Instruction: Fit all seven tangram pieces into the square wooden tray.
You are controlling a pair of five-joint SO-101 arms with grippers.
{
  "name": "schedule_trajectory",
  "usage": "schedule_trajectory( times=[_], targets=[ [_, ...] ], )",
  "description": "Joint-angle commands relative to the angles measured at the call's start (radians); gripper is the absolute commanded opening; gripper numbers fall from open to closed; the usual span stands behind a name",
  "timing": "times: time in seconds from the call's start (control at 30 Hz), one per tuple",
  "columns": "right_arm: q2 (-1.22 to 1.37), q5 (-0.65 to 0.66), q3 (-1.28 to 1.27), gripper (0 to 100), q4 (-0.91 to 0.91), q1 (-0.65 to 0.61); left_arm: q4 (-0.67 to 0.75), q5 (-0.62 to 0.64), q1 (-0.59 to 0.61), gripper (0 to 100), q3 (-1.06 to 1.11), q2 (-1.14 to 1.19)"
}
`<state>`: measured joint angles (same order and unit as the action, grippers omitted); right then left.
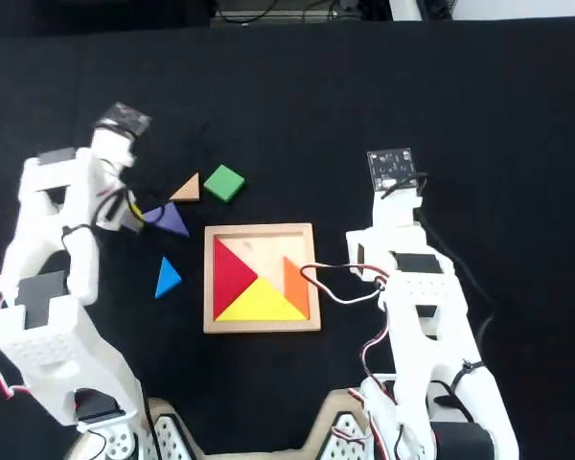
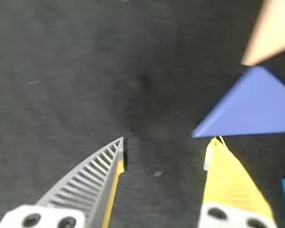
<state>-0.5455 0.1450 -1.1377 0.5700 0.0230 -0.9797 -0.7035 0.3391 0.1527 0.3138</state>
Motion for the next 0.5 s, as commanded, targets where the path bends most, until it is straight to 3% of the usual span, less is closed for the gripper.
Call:
schedule_trajectory(
  times=[0.0, 0.23, 0.4, 0.47],
  targets=[
    [-0.028, 0.009, 0.008, 1.2, -0.021, -0.017, 0.009, -0.008, 0.015, 27, -0.084, -0.005],
    [-0.028, 0.049, 0.004, 1.2, -0.015, -0.041, 0.008, 0.190, -0.028, 27, -0.094, -0.017],
    [-0.028, 0.051, 0.007, 1.2, 0.017, -0.092, -0.258, 0.284, -0.065, 27, -0.183, -0.110],
    [-0.028, 0.064, 0.005, 1.2, 0.018, -0.097, -0.302, 0.287, -0.084, 27, -0.185, -0.153]
  ],
)
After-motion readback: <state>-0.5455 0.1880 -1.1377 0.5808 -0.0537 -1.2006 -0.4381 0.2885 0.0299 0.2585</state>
